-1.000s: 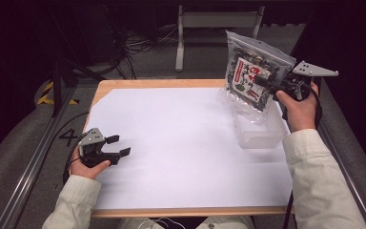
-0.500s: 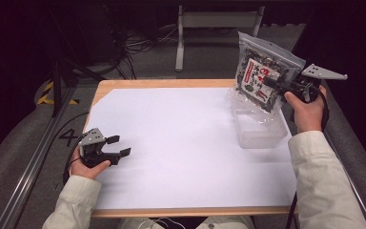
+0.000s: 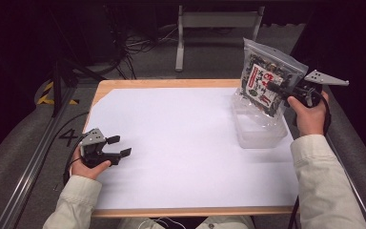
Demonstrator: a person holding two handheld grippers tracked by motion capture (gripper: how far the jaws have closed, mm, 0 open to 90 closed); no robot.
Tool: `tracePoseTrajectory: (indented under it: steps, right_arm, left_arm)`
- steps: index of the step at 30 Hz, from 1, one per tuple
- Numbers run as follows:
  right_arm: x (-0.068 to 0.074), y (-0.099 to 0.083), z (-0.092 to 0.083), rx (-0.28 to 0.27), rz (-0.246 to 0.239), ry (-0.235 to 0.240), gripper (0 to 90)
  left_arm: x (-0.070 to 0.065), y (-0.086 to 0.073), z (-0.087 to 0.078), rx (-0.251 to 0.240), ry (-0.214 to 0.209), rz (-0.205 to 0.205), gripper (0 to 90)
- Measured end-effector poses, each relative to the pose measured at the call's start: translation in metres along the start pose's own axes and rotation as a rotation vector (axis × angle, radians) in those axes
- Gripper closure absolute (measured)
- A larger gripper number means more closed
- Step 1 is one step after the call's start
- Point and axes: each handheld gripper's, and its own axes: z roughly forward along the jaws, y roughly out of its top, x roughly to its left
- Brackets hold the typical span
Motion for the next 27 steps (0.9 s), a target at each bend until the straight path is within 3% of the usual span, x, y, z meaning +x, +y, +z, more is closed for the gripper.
tracePoseTrajectory:
  steps: [14,27]
  right_arm:
    - [-0.008,-0.018,-0.002,0.037,0.000,-0.026,74.6]
    - [-0.008,-0.035,-0.002,0.024,-0.010,-0.036,74.6]
  left_arm:
    - [0.000,0.000,0.000,0.006,-0.002,0.002,27.2]
    - [-0.001,0.000,0.000,0.007,0.001,0.002,27.2]
